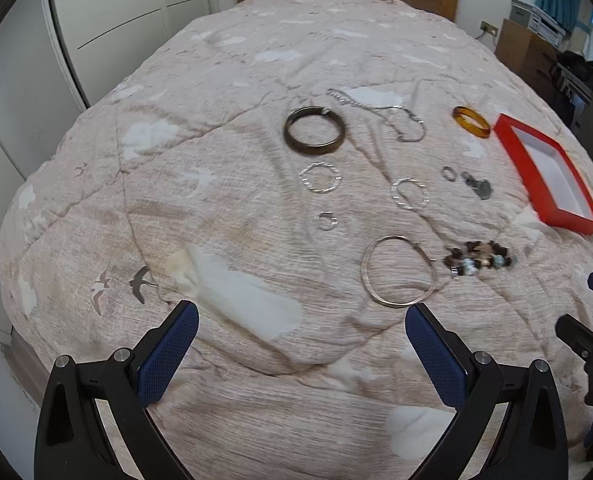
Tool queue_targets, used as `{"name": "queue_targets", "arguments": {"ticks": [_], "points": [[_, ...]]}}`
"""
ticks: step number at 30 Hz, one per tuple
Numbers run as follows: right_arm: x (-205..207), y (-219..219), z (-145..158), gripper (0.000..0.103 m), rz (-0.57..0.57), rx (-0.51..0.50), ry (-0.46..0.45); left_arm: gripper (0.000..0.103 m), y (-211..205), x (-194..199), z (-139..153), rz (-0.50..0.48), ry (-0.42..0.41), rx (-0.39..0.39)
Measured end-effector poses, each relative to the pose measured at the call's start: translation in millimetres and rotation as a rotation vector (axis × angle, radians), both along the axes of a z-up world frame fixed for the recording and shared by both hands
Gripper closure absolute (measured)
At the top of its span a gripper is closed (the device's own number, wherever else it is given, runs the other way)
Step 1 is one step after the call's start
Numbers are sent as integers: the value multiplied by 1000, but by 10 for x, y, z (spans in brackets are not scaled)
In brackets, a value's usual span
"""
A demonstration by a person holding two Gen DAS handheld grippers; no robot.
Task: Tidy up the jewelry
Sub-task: 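Grasp the silver clasp bangle with the left tool while the right tool grasps the beaded bracelet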
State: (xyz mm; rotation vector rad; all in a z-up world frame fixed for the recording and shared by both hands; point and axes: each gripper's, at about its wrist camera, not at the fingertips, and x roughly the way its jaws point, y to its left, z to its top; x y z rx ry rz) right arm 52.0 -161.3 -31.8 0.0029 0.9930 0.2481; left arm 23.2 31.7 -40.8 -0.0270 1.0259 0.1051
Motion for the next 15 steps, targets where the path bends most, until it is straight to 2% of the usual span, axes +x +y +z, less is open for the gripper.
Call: {"name": "queue_targets", "arguments": {"ticks": [3, 7, 9, 11, 13, 15], "points": [[84, 38, -85, 2, 50, 27, 14, 8, 115, 58, -93, 8, 20, -11], [229, 84, -153, 7, 105, 68, 24, 16, 185, 136, -195, 19, 58, -70], [334, 108, -205, 18, 148, 86, 39, 18, 117, 182, -228, -6, 66, -91], [448, 126, -276, 45, 189, 106, 68, 19, 41, 241, -259, -26, 77, -127], [531, 147, -326, 51, 223, 113, 83, 22, -48, 324, -296, -48, 90, -153], [621, 184, -363, 51, 276, 120, 90, 25, -125, 408, -349, -62, 106, -159]]}}
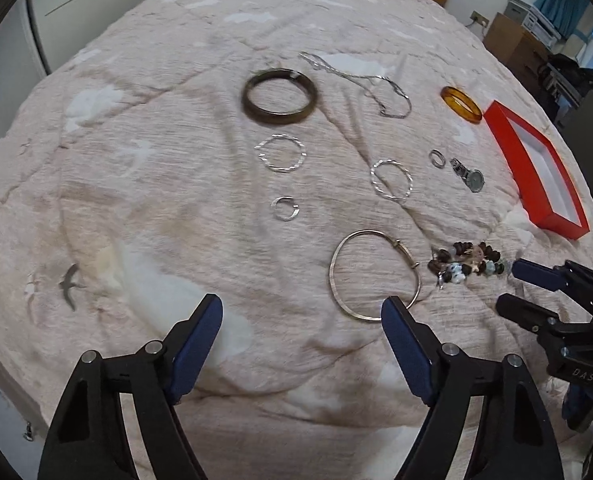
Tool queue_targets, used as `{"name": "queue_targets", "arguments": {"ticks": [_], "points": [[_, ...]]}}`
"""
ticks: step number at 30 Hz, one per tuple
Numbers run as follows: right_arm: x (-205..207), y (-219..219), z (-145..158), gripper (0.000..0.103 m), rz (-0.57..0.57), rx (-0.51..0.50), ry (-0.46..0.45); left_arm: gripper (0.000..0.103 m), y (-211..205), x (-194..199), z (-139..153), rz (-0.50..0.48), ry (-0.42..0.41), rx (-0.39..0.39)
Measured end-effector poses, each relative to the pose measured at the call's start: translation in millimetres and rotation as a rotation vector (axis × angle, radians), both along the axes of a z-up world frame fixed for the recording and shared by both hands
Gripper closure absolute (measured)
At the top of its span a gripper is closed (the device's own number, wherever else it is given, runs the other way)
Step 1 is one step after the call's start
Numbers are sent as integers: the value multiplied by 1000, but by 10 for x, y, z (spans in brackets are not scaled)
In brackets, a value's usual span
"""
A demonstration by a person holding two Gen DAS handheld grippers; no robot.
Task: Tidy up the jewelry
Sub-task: 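Grasp the silver clasp bangle with the left tool while the right tool grasps the beaded bracelet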
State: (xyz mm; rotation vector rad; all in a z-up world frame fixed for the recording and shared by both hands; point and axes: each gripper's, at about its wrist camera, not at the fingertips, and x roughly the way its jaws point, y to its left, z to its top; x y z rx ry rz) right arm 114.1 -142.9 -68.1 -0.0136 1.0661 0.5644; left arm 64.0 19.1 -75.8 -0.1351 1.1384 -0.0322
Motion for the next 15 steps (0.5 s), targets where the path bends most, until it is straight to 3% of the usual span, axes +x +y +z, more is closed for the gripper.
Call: {"name": "queue_targets", "arguments": {"ticks": [6, 15], "points": [[222, 47, -118, 51, 48, -32, 6, 42, -37, 221, -254, 14, 77, -11], [388, 118, -326, 51, 81, -40, 48, 42, -129, 411, -489, -8, 131, 9]]}}
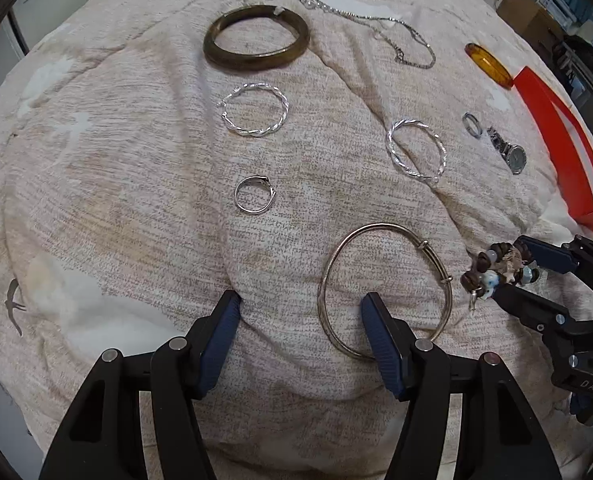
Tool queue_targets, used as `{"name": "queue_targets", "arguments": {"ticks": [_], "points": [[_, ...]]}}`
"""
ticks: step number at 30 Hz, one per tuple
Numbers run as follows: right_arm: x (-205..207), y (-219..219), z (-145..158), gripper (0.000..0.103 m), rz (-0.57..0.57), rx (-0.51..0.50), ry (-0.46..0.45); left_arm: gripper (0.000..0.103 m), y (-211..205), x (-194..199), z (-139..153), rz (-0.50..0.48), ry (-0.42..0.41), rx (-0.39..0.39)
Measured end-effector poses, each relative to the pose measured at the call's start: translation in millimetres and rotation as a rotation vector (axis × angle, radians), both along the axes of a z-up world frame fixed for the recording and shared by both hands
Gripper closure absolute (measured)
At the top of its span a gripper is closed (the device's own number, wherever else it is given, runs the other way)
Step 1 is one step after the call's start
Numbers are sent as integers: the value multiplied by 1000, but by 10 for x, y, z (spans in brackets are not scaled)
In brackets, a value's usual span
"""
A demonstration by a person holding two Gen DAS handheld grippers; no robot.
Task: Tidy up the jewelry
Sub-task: 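Grasp the silver clasp bangle with the left tool while the right tool grasps the beaded bracelet, then carry the silver bangle in the left tool while the right tool carries the beaded bracelet to the red box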
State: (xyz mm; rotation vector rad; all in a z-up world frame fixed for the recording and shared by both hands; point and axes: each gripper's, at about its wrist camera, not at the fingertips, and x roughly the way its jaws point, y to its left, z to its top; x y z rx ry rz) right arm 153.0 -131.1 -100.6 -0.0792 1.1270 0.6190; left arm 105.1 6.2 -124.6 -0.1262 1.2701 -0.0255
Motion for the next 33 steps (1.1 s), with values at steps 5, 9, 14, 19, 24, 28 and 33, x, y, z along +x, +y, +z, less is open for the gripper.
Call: {"name": "queue_targets", "arguments": {"ticks": [5, 9, 14, 19, 24, 28, 33], "points": [[-12, -6, -18, 80, 1, -22, -6, 46, -46, 67, -67, -17, -8, 33], [-66, -23, 19, 92, -9, -23, -8, 67, -125, 53, -61, -22, -18, 61], [-191, -71, 126, 94, -51, -17, -25, 95, -154, 21, 21, -17, -28, 59], [-370, -170, 300, 94, -105, 0, -52, 98, -48, -72, 133, 21, -53, 5], [-544, -281, 441, 94, -152, 16, -78, 98, -17, -196, 330, 23, -93, 4], [-677, -387, 570, 94, -182, 15, -107, 98, -10, -307, 452, 17, -123, 11], [-804, -519, 693, 94, -214, 17, -135, 98, -9, -433, 604, 10, -154, 11]]}}
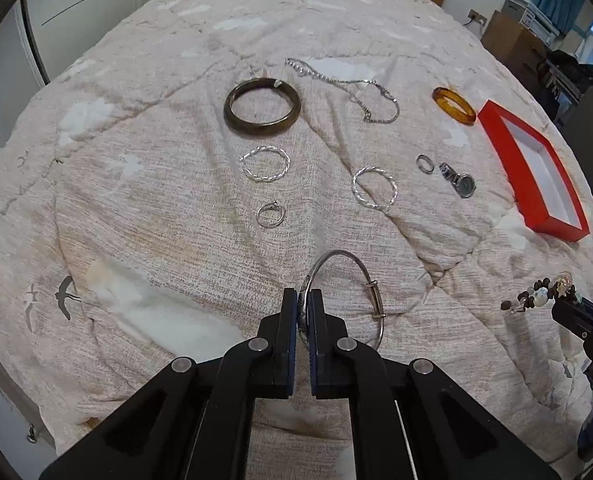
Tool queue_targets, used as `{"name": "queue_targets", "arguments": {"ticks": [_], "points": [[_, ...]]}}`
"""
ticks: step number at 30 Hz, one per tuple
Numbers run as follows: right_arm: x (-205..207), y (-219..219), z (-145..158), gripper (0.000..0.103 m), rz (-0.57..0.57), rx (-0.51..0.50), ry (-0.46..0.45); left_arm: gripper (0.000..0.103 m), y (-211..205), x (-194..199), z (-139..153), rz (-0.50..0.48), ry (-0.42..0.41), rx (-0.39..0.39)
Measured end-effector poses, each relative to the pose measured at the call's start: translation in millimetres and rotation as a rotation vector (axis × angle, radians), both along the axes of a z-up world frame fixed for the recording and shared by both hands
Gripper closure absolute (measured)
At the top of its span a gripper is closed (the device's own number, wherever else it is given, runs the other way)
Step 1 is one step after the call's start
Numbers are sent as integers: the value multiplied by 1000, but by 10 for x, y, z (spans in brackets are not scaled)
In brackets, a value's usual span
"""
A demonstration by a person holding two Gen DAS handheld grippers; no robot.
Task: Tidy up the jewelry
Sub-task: 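Carry the silver bangle in the left tool while the right tool carries the beaded bracelet to the red box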
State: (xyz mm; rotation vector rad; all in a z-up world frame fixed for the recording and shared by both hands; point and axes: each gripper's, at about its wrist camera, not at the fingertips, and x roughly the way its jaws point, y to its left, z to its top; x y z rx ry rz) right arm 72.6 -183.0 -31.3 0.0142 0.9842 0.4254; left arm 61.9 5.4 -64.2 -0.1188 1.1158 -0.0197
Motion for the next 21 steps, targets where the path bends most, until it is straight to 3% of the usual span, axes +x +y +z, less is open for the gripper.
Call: {"name": "queue_targets", "arguments": {"ticks": [13, 21], "points": [[-175, -175, 183, 94, -32, 24, -52, 98, -125, -33, 237, -41, -34, 4], [-135, -459, 390, 94, -83, 26, -111, 98, -417, 124, 581, -115, -87, -2]]}}
